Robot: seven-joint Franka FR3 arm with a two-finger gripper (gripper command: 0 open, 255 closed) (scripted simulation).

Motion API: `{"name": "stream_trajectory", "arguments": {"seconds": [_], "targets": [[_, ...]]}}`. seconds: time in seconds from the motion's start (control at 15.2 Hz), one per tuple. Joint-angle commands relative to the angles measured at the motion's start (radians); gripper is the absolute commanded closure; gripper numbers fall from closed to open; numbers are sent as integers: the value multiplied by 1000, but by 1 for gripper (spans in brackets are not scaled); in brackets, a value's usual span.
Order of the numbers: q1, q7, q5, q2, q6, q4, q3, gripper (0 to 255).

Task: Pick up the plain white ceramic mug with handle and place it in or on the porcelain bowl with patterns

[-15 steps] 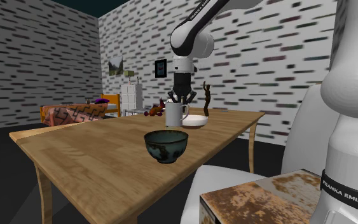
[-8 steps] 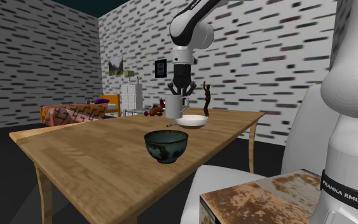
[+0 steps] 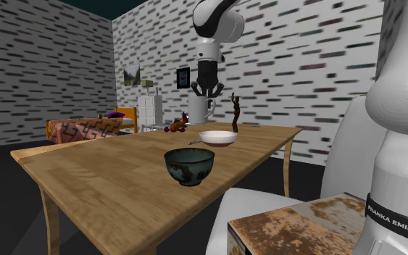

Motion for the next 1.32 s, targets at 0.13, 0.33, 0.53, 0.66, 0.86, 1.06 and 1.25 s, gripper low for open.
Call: {"name": "stream_trajectory", "arguments": {"seconds": [0.13, 0.33, 0.53, 0.66, 0.86, 1.06, 1.25], "targets": [[7, 7, 11, -38, -36, -2, 6, 255], [31, 39, 39, -127, -41, -83, 27, 255], [59, 73, 69, -213, -54, -153, 50, 255], [79, 97, 90, -268, -67, -193, 66, 255], [113, 137, 123, -348, -90, -246, 93, 255], [149, 181, 158, -422, -119, -287, 122, 255], [187, 229, 194, -489, -151, -318, 153, 255]]}}
